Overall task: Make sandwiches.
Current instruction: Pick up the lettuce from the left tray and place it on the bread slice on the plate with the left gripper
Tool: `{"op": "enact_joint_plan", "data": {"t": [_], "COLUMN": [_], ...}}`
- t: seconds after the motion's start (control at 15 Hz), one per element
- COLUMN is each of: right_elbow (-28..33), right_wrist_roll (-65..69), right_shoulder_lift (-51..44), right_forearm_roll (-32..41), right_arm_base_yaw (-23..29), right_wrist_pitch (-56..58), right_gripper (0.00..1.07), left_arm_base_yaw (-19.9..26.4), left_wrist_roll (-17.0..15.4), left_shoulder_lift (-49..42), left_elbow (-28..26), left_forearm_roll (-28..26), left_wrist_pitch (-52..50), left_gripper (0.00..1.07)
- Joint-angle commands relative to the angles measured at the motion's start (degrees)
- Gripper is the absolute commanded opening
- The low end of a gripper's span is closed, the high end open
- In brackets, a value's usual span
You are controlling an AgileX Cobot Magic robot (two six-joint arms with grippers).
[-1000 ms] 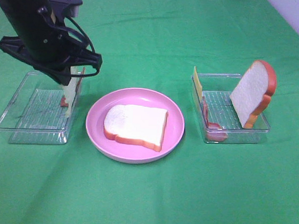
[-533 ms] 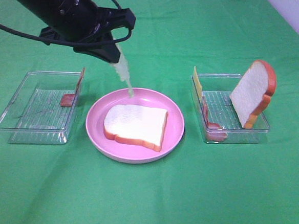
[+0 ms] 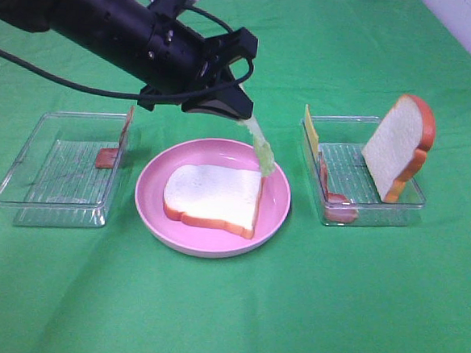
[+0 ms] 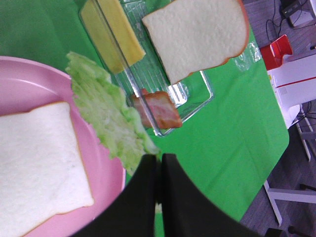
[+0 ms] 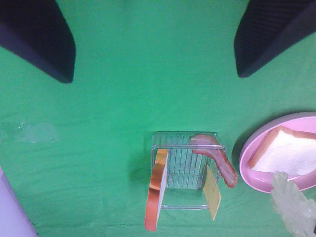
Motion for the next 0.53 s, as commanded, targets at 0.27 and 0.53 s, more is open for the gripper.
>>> {"op": "enact_joint_plan", "data": {"t": [0.27, 0.53], "right_elbow": [0.11, 0.11], "right_wrist_roll": [0.11, 0.11], "right_shoulder_lift": [-0.92, -0.92], "right_forearm_roll": [0.17, 0.17], "right_arm_base_yaw": [-0.4, -0.4], "right_wrist_pitch": [-0.63, -0.63], "right_gripper": [0.82, 0.82], "left_arm_base_yaw": [-0.23, -0.11], "left_wrist_roll": [1.66, -3.55], "left_shoulder_lift": [5.44, 5.44], "left_elbow": [-0.11, -0.11], "left_forearm_roll": [4.7, 15.18], "left_wrist_pitch": [1.15, 0.97], "left_gripper": [0.0, 0.0]}}
